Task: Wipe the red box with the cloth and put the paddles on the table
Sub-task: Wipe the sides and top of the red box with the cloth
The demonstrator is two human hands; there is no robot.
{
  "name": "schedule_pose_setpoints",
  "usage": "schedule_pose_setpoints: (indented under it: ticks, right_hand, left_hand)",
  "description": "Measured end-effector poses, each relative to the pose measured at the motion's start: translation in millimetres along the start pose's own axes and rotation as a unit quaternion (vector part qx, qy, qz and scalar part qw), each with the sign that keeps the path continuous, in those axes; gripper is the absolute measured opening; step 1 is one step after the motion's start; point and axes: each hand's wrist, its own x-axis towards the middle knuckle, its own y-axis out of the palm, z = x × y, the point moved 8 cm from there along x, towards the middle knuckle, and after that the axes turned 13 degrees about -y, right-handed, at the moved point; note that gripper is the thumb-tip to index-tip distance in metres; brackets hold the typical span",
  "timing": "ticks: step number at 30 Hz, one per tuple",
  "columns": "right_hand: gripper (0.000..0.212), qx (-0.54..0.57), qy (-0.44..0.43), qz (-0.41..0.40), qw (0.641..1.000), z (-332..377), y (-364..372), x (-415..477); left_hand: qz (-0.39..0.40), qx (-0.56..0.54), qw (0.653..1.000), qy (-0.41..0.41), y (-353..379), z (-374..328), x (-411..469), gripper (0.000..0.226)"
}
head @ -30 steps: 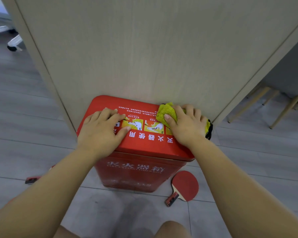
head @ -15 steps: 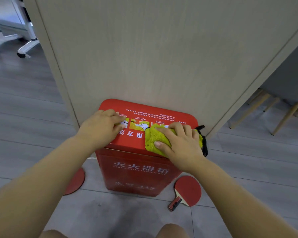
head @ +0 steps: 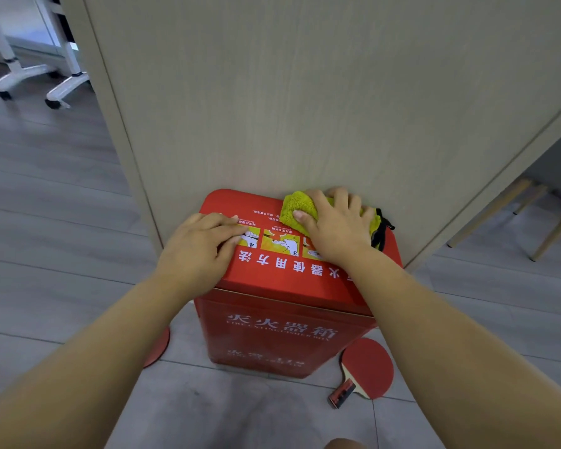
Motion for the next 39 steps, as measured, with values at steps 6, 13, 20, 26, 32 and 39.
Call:
schedule_pose_setpoints:
  ticks: [6, 13, 20, 26, 32, 39]
  right_hand:
    - [0.055, 0.041, -0.041, 0.032, 0.998, 22, 1, -19]
    - [0.082, 0.063, -0.15, 0.036, 0.986, 51, -9, -79]
    - [0.086, 0.058, -0.149, 0.045, 0.986, 48, -7, -71]
    - [0.055, 0.036, -0.092, 0.032, 0.995, 51, 0, -8]
    - [0.052, 0.009, -0.045, 0.0, 0.999, 65, 3, 32]
    - [0.054, 0.04, -0.084, 0.028, 0.995, 75, 1, 8]
  left_hand:
    - [-0.048, -0.023, 0.995, -0.088, -7, 11, -1, 0.043]
    - [-0.031, -0.013, 0.988, -0.152, -3, 18, 0, 0.037]
    - [0.009, -0.012, 0.995, -0.098, -9, 26, 0, 0.035]
    - [-0.034, -0.053, 0.992, -0.111, -1, 28, -9, 0.041]
    - [-0.048, -0.079, 0.988, -0.123, -2, 29, -10, 0.043]
    - [-0.051, -0.113, 0.979, -0.159, -8, 32, -13, 0.043]
